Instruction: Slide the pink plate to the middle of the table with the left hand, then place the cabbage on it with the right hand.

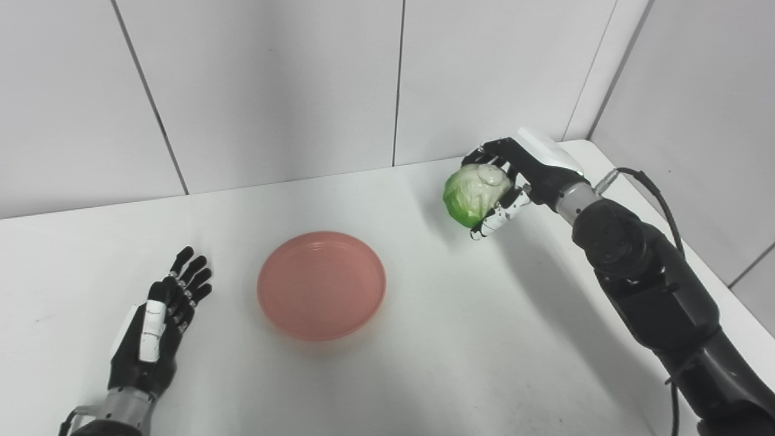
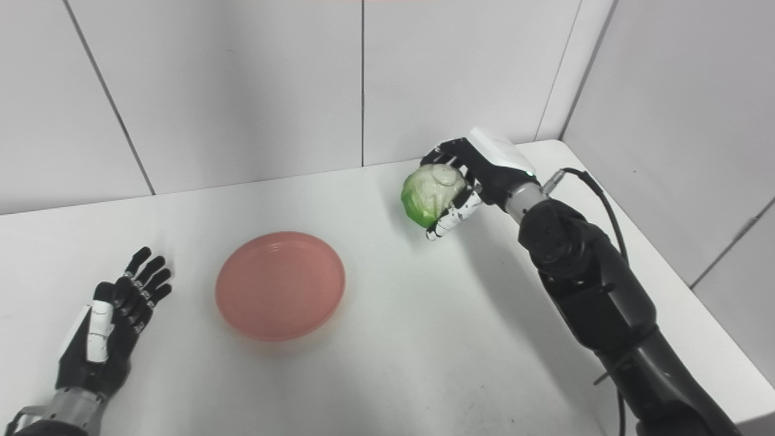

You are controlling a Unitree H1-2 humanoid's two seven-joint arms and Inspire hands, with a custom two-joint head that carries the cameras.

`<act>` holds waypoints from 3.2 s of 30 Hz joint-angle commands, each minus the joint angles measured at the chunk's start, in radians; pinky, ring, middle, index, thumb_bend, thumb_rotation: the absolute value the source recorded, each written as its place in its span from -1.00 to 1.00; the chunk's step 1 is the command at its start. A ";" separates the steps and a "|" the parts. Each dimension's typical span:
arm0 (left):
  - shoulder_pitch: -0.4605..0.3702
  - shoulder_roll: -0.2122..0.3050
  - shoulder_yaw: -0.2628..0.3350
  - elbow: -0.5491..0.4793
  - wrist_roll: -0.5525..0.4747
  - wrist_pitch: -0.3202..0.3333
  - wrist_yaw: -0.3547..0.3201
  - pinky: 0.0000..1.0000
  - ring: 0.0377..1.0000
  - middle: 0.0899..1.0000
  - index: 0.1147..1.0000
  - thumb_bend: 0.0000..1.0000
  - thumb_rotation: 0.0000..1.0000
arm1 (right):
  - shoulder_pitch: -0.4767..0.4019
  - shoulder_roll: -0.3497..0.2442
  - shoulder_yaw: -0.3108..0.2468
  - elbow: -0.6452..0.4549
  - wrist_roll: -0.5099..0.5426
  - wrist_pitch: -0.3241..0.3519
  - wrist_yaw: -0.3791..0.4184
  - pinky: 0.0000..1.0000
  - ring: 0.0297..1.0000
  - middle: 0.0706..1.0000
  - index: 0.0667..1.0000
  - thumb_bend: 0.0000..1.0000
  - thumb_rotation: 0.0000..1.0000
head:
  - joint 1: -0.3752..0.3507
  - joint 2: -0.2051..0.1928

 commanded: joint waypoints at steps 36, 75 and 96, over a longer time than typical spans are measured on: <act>0.023 -0.116 -0.135 -0.004 0.153 0.179 0.121 0.90 0.91 0.93 0.94 0.66 1.00 | -0.191 0.286 0.244 0.213 -0.011 -0.155 0.046 -0.28 -0.20 -0.18 -0.02 0.05 -1.00 | 0.265 0.015; 0.014 -0.144 -0.155 -0.026 0.206 0.192 0.153 0.86 0.86 0.89 0.90 0.63 1.00 | -0.216 0.358 0.344 0.534 -0.088 -0.349 -0.050 -0.23 -0.12 -0.16 -0.06 0.06 -1.00 | 0.285 0.059; 0.014 -0.146 -0.146 -0.016 0.220 0.168 0.152 0.81 0.83 0.88 0.89 0.58 1.00 | -0.236 0.269 0.354 0.327 -0.097 -0.316 0.110 0.50 0.67 0.66 0.52 0.92 -0.43 | 0.279 0.058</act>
